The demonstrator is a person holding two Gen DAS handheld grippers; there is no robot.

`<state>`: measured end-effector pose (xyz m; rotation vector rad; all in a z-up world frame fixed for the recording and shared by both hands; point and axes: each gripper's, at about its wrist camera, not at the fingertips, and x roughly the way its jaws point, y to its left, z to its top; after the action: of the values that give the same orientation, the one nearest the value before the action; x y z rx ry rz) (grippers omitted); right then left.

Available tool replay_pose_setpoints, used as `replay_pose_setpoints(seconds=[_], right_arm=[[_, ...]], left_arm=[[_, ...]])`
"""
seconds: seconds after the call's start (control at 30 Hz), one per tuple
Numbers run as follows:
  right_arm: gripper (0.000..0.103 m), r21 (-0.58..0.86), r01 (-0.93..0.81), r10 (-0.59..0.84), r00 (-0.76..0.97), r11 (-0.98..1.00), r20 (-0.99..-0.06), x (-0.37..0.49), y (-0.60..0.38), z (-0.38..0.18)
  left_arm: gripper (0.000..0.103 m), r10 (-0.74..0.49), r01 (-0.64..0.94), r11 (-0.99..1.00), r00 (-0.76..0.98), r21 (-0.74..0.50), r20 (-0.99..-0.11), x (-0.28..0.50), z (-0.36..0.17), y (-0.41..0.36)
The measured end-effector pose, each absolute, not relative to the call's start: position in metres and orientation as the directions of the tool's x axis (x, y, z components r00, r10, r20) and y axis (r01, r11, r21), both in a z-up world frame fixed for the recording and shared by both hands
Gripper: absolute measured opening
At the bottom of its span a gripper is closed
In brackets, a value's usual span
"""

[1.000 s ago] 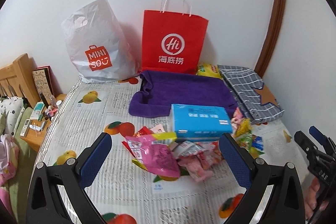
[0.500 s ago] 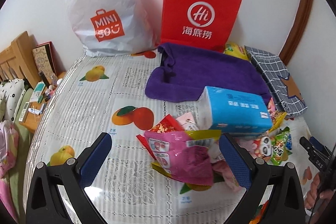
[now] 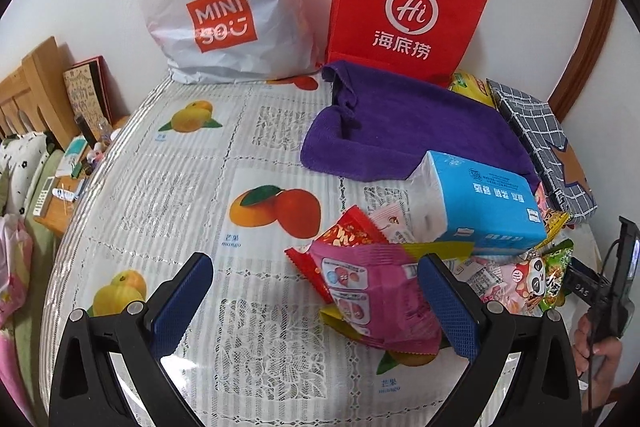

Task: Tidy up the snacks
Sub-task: 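Grasp the blue chip packet with the right tool while the left tool grasps the pink candy bag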

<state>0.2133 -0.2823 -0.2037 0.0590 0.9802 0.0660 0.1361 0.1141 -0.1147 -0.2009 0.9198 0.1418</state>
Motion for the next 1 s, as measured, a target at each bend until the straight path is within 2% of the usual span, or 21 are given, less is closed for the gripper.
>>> replay_pose_setpoints(seconds=[0.1, 0.3, 0.53, 0.73, 0.8, 0.87, 0.97, 1.0], right_arm=[[0.076, 0.040, -0.031, 0.051, 0.557, 0.999, -0.829, 0.214, -0.276, -0.205], [0.064, 0.020, -0.046, 0.042, 0.566, 0.999, -0.823, 0.207, -0.275, -0.202], [0.053, 0.019, -0.064, 0.053, 0.577, 0.998, -0.815, 0.186, -0.277, -0.194], [0.050, 0.030, -0.070, 0.065, 0.579, 0.997, -0.813, 0.171, -0.279, -0.192], [0.050, 0.035, -0.064, 0.066, 0.579, 0.997, -0.813, 0.168, -0.280, -0.191], [0.048, 0.039, -0.063, 0.068, 0.580, 0.997, -0.812, 0.165, -0.281, -0.189], [0.046, 0.036, -0.067, 0.069, 0.588, 0.997, -0.806, 0.160, -0.280, -0.184], [0.039, 0.038, -0.069, 0.072, 0.591, 0.997, -0.803, 0.159, -0.280, -0.182]], left_arm=[[0.102, 0.026, -0.198, 0.973, 0.596, -0.116, -0.803, 0.137, -0.117, 0.114], [0.102, -0.054, -0.136, 0.977, 0.596, -0.166, -0.801, 0.138, -0.120, 0.103], [0.102, -0.081, -0.091, 0.984, 0.527, -0.151, -0.846, 0.149, -0.144, 0.079], [0.102, -0.101, -0.086, 0.982, 0.501, -0.166, -0.859, 0.157, -0.158, 0.070], [0.093, -0.111, -0.085, 0.981, 0.500, -0.176, -0.859, 0.157, -0.159, 0.069], [0.074, -0.118, -0.085, 0.980, 0.490, -0.181, -0.864, 0.157, -0.161, 0.068], [0.066, -0.137, -0.070, 0.978, 0.493, -0.197, -0.859, 0.154, -0.158, 0.068], [0.066, -0.141, -0.067, 0.978, 0.494, -0.199, -0.858, 0.153, -0.157, 0.068]])
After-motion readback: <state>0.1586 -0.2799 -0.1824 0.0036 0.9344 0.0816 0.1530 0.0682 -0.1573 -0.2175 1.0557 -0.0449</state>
